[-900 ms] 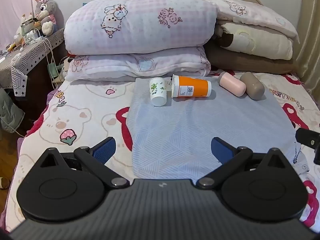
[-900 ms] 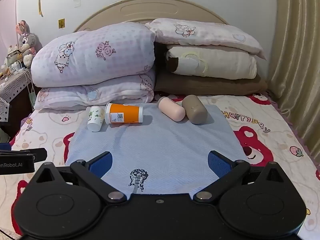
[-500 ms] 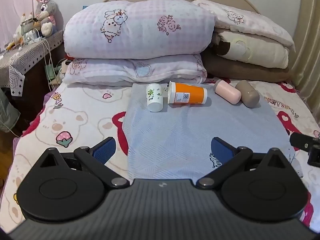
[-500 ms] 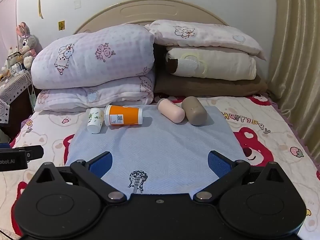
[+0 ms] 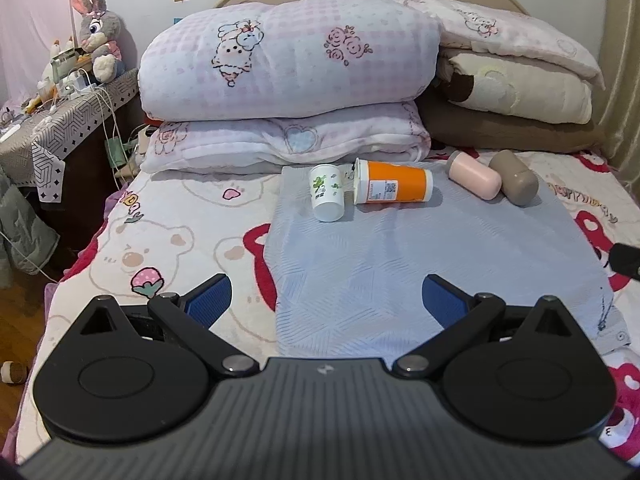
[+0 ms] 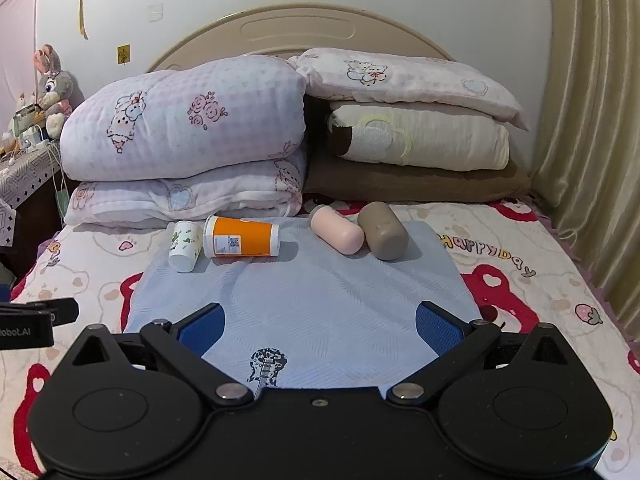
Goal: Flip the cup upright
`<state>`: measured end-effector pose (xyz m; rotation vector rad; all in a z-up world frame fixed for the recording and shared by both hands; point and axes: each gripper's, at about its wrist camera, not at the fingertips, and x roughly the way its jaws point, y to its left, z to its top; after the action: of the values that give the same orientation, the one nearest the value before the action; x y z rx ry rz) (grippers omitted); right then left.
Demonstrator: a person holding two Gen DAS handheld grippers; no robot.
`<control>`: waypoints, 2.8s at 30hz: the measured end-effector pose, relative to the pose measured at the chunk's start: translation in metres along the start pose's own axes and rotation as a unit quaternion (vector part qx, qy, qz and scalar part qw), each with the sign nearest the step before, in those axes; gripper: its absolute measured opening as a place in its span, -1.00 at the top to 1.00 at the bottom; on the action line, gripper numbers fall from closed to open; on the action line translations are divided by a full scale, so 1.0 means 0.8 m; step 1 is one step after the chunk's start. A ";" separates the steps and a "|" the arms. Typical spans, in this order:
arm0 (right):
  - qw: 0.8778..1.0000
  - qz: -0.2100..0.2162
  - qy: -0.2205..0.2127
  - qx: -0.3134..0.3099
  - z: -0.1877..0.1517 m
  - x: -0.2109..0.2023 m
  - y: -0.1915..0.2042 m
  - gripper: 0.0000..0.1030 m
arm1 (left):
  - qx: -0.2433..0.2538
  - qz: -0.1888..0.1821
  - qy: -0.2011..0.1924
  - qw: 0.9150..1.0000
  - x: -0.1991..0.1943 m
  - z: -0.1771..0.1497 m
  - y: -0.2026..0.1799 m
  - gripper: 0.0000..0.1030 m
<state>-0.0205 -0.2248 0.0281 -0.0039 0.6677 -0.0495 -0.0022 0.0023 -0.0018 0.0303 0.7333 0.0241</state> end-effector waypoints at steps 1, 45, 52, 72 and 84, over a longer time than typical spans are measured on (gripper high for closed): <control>1.000 -0.001 0.001 0.002 0.000 0.001 0.000 -1.00 | -0.001 0.000 0.001 1.000 0.001 0.000 0.000 -1.00; 1.000 -0.002 0.020 -0.007 0.001 0.012 -0.004 -1.00 | 0.002 -0.008 -0.002 1.000 -0.001 -0.004 0.001 -1.00; 1.000 0.001 0.021 -0.011 0.001 0.013 -0.003 -1.00 | -0.004 -0.024 -0.012 1.000 -0.007 -0.003 0.008 -1.00; 0.992 0.091 -0.051 -0.066 0.041 0.014 0.003 -1.00 | 0.042 -0.014 -0.010 0.999 -0.001 0.049 -0.018 -1.00; 0.922 0.172 -0.114 -0.326 0.113 0.067 0.068 -1.00 | -0.066 -0.066 -0.004 0.996 0.070 0.103 0.024 -1.00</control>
<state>0.0798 -0.1741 0.0649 -0.5281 0.4171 0.5090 0.0945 0.0219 0.0225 -0.1448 0.7233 -0.0526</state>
